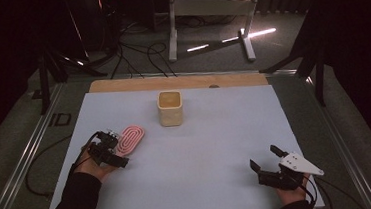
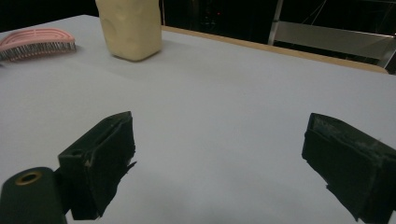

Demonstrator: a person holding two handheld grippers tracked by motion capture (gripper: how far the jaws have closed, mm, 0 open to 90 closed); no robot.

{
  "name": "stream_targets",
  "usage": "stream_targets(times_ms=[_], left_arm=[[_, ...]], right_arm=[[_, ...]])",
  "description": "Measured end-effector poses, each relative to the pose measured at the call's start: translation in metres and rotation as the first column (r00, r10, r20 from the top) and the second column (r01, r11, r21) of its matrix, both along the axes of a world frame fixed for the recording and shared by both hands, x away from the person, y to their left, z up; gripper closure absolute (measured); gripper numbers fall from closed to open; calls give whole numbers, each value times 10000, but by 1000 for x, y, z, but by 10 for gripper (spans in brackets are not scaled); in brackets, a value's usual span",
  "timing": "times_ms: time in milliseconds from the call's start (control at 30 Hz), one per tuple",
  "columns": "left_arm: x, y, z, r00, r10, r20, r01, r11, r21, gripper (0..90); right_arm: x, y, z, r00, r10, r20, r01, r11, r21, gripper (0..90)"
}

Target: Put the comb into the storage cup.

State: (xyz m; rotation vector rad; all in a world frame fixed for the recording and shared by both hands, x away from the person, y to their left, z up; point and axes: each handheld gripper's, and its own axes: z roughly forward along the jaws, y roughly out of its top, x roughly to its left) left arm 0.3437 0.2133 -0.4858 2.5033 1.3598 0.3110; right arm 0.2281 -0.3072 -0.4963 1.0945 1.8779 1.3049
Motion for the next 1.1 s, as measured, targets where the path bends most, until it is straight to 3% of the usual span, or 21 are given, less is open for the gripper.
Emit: stream_targets(times_ms=[167,400,600,1100], left_arm=[[2,1,-2,9984,-188,-538,176,9996,-234,420],[5,2,-4,9959,-41,-899,14,9995,-307,572],[8,0,-3,9940,40,-1095,-60,9998,-178,628],[10,-2,-3,9943,190,-1046,-214,9995,-215,691]], right_arm=[[0,0,0,10000,-4,0,4,10000,-8,91],[0,-1,0,10000,-40,9,40,10000,-10,91],[0,-1,0,10000,-48,4,48,10000,-28,91],[0,-1,0,10000,-74,15,74,9999,-121,91]])
